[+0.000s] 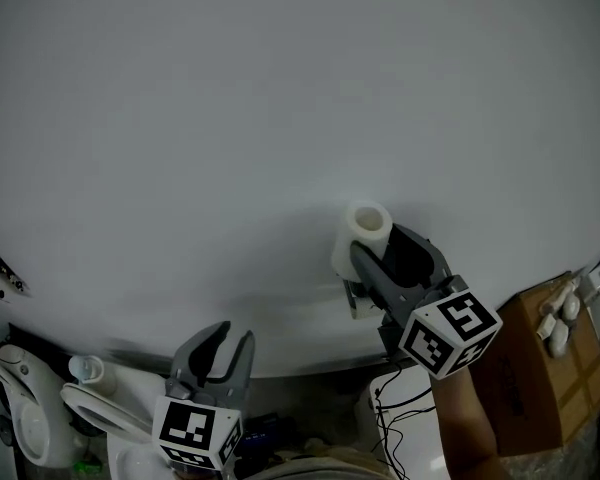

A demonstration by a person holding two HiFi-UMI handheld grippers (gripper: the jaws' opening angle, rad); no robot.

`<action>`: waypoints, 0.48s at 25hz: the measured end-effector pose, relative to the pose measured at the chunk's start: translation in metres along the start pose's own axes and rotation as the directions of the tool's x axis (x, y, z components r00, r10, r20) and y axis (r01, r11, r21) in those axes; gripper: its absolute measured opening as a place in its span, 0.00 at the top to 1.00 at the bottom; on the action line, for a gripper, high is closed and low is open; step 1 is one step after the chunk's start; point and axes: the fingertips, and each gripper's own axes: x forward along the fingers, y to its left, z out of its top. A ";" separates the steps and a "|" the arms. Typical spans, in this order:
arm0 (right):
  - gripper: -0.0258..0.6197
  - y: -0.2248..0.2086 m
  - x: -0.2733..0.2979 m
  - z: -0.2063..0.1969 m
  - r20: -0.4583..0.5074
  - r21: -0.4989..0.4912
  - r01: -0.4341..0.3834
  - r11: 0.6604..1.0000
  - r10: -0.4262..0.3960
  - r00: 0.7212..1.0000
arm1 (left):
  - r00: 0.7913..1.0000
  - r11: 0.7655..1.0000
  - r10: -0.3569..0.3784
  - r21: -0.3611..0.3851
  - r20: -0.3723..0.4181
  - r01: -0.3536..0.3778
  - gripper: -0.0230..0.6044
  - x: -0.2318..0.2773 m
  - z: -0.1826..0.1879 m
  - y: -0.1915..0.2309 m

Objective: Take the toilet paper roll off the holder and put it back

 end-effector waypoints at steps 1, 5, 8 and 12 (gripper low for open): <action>0.59 -0.008 -0.002 -0.001 -0.002 0.001 0.023 1.000 -0.023 1.000 | 1.000 1.000 -0.004 0.001 0.001 0.004 0.77 0.003 0.000 0.000; 0.59 -0.030 -0.009 -0.009 -0.023 -0.004 0.086 0.996 -0.086 0.996 | 1.000 1.000 -0.020 0.002 0.000 0.020 0.79 0.013 -0.001 -0.005; 0.59 -0.041 -0.010 -0.018 -0.049 0.005 0.118 0.993 -0.117 0.992 | 0.999 0.999 -0.036 0.005 -0.008 0.036 0.79 0.019 -0.003 -0.007; 0.59 -0.046 -0.008 -0.025 -0.068 -0.019 0.138 0.990 -0.139 0.988 | 0.998 0.998 -0.056 0.008 -0.015 0.056 0.80 0.025 -0.004 -0.008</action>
